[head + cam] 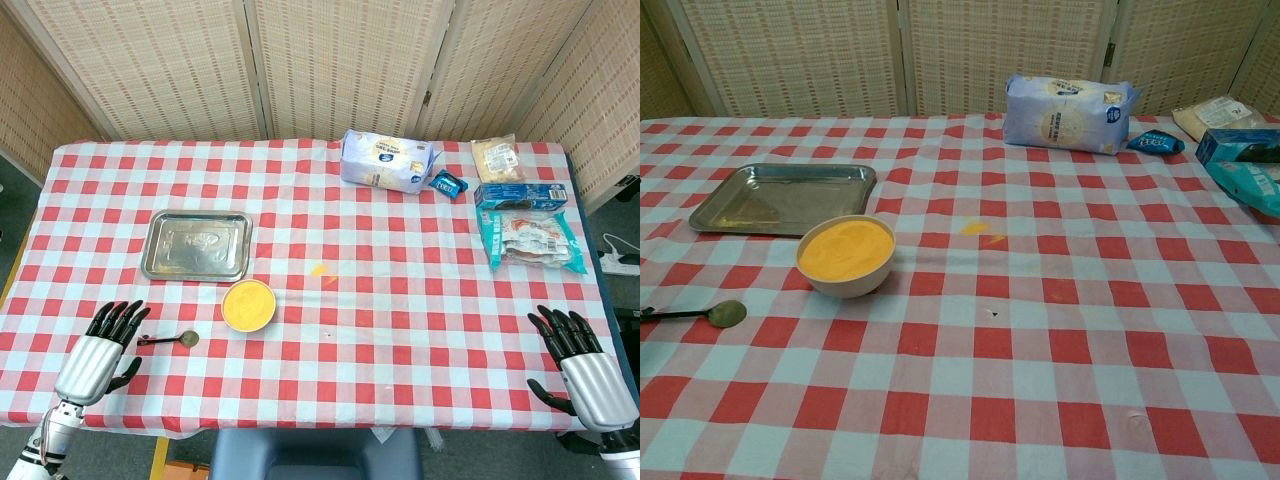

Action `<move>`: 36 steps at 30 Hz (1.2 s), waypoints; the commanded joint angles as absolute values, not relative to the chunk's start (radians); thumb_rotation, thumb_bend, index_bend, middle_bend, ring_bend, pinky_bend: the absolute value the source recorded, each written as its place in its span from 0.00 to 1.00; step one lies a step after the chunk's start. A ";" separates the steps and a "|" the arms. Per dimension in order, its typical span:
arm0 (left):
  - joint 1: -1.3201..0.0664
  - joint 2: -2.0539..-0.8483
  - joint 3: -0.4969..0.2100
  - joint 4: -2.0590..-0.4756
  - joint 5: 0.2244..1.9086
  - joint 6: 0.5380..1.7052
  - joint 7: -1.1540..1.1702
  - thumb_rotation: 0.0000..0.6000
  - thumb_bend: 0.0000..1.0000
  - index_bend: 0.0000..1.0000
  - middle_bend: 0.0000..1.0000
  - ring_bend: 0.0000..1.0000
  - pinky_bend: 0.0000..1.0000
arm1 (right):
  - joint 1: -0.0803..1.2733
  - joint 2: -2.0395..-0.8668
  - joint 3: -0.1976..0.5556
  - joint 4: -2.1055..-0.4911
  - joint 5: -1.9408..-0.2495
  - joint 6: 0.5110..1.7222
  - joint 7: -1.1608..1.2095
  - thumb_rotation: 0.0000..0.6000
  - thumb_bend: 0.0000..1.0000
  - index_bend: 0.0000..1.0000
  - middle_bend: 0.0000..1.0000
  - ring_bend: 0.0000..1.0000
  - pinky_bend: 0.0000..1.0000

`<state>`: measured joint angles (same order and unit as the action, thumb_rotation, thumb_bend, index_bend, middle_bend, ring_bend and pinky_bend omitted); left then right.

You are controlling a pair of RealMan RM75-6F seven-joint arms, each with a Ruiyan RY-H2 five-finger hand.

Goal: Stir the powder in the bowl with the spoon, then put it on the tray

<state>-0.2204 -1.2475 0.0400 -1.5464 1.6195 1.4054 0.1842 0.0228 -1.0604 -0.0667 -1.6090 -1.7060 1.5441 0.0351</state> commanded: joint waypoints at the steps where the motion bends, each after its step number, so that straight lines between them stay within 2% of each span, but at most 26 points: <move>1: -0.224 -1.256 0.048 -1.542 1.625 1.387 0.190 1.00 0.40 0.00 0.00 0.00 0.02 | 0.022 -1.062 -0.065 -1.608 -1.706 1.547 0.035 1.00 0.15 0.00 0.00 0.00 0.00; 6: -0.260 -1.246 0.090 -1.549 1.702 1.343 0.064 1.00 0.40 0.00 0.00 0.00 0.02 | 0.021 -1.063 -0.057 -1.608 -1.696 1.550 0.033 1.00 0.15 0.00 0.00 0.00 0.00; 11: -0.267 -1.288 0.085 -1.538 1.711 1.322 0.202 1.00 0.40 0.05 0.00 0.00 0.05 | 0.026 -1.063 -0.052 -1.608 -1.682 1.537 0.037 1.00 0.15 0.00 0.00 0.00 0.00; 13: -0.266 -1.291 0.085 -1.538 1.710 1.322 0.208 1.00 0.40 0.09 0.00 0.00 0.06 | 0.026 -1.063 -0.052 -1.609 -1.681 1.535 0.036 1.00 0.15 0.00 0.00 0.00 0.00; 17: -0.274 -1.358 0.073 -1.509 1.715 1.307 0.293 1.00 0.40 0.27 0.00 0.00 0.06 | 0.037 -1.063 -0.055 -1.620 -1.678 1.505 0.020 1.00 0.15 0.00 0.00 0.00 0.00; 18: -0.296 -1.397 0.061 -1.482 1.694 1.258 0.314 1.00 0.40 0.31 0.00 0.00 0.06 | 0.042 -1.064 -0.060 -1.624 -1.685 1.494 0.014 1.00 0.15 0.00 0.00 0.00 0.00; 21: -0.322 -1.437 0.034 -1.448 1.649 1.206 0.331 1.00 0.40 0.36 0.00 0.00 0.06 | 0.044 -1.063 -0.058 -1.625 -1.675 1.486 0.013 1.00 0.15 0.00 0.00 0.00 0.00; 29: -0.367 -1.483 -0.010 -1.390 1.552 1.120 0.325 1.00 0.40 0.39 0.00 0.00 0.05 | 0.046 -1.063 -0.055 -1.628 -1.661 1.474 0.003 1.00 0.15 0.00 0.00 0.00 0.00; 36: -0.381 -1.506 -0.024 -1.337 1.514 1.111 0.313 1.00 0.40 0.40 0.00 0.00 0.05 | 0.052 -1.067 -0.051 -1.627 -1.643 1.457 -0.005 1.00 0.15 0.00 0.00 0.00 0.00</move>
